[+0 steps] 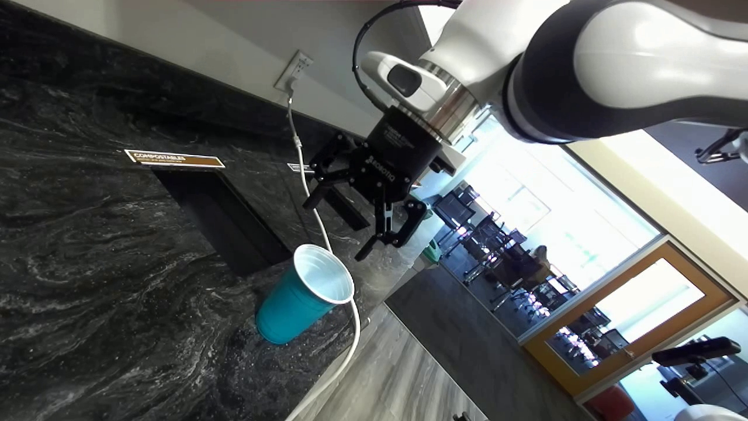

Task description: Move the blue and white cup to the left side of the countertop

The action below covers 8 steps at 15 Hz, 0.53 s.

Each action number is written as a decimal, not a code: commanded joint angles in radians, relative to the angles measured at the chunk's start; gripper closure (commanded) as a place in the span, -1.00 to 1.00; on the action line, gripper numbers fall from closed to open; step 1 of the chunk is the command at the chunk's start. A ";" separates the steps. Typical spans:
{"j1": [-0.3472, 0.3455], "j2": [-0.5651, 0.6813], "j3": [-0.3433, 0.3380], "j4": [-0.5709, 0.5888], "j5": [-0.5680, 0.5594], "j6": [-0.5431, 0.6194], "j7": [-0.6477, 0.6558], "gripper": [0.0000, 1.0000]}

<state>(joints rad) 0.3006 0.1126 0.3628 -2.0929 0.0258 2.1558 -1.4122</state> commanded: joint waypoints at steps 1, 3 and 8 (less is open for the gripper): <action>0.000 -0.090 -0.003 -0.040 0.025 -0.007 -0.008 -1.00; 0.002 -0.111 -0.008 -0.051 0.026 -0.005 -0.007 -1.00; 0.009 -0.090 -0.013 -0.034 0.008 -0.003 0.001 -1.00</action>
